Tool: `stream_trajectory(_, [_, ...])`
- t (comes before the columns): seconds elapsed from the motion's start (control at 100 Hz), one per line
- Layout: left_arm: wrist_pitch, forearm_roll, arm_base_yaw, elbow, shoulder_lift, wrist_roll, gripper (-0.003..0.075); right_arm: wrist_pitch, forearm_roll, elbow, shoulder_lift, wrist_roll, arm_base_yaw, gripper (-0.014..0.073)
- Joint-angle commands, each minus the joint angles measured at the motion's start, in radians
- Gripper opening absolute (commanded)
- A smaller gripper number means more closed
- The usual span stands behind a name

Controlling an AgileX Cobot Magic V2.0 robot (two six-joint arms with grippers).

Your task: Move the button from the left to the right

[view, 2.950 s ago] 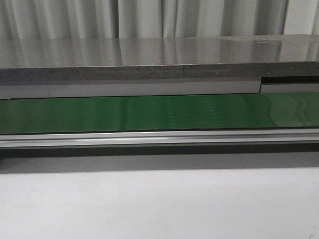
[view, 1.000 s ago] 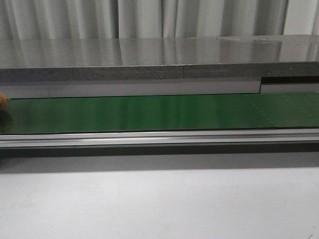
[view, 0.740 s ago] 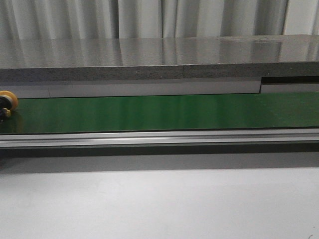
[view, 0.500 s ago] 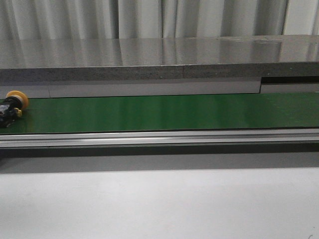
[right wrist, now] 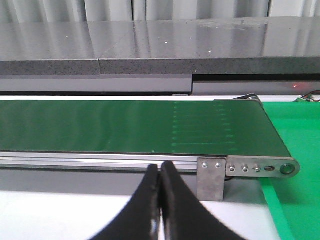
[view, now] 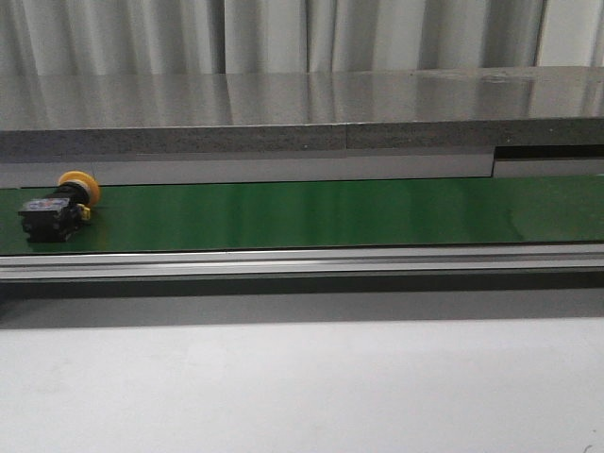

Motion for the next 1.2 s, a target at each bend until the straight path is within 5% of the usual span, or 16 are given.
stream_trajectory(0.0, [-0.079, -0.022, -0.009, 0.013, -0.084, 0.002, 0.0627, -0.087, -0.008, -0.017, -0.018, 0.000, -0.006, -0.0067])
stream_trajectory(0.42, [-0.076, -0.022, -0.009, 0.083, -0.234, 0.002, 0.0558, -0.087, -0.008, -0.017, -0.018, 0.000, -0.006, -0.0067])
stream_trajectory(0.86, [-0.076, -0.022, -0.009, 0.092, -0.234, 0.002, -0.0018, -0.087, -0.008, -0.017, -0.018, 0.000, -0.006, -0.0067])
stream_trajectory(1.19, [-0.076, -0.020, -0.009, 0.092, -0.234, 0.002, -0.0020, -0.087, -0.008, -0.017, -0.018, 0.000, -0.006, -0.0067])
